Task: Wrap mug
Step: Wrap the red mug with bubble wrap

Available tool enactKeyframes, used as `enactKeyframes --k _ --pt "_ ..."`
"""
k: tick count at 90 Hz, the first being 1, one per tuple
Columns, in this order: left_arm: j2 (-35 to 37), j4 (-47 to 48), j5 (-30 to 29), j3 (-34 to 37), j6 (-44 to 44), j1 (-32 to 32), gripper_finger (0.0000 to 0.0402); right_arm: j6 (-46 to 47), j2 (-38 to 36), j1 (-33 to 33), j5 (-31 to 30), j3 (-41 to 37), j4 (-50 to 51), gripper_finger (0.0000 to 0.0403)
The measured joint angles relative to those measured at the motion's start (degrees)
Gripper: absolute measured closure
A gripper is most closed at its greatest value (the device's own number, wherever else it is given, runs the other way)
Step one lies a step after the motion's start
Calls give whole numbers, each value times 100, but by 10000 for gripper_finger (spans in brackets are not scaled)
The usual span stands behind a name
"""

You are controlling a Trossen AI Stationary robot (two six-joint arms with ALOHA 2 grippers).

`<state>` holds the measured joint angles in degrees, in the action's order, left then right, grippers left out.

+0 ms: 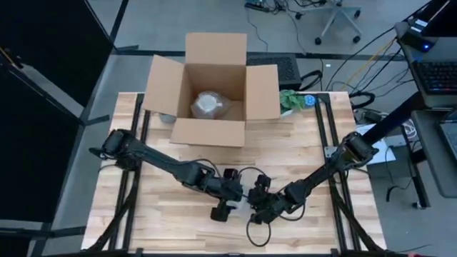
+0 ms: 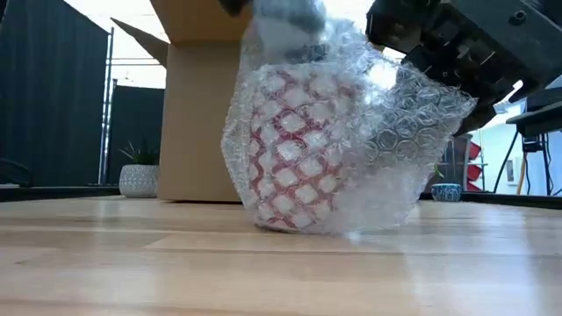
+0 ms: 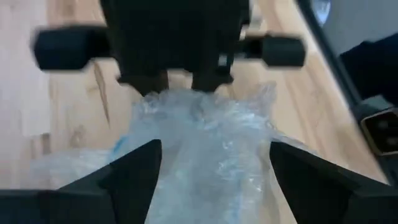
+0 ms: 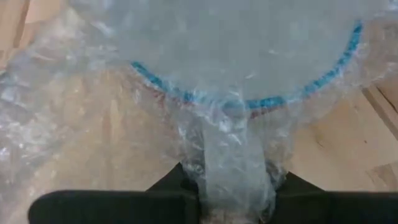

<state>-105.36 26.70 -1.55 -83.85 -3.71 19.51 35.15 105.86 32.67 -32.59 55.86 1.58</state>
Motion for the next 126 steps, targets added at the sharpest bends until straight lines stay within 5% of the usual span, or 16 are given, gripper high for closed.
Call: enactKeyframes --k 49,84,126 --pt "-222 344 -1022 -4 31 -149 112 1 -2 -2 -3 0 -2 357" --pt "-995 4 -995 -39 215 -378 112 6 -13 -2 -22 9 -15 357" --pt "-659 177 -968 2 -33 -444 112 -1 -11 -2 -18 4 -7 357"
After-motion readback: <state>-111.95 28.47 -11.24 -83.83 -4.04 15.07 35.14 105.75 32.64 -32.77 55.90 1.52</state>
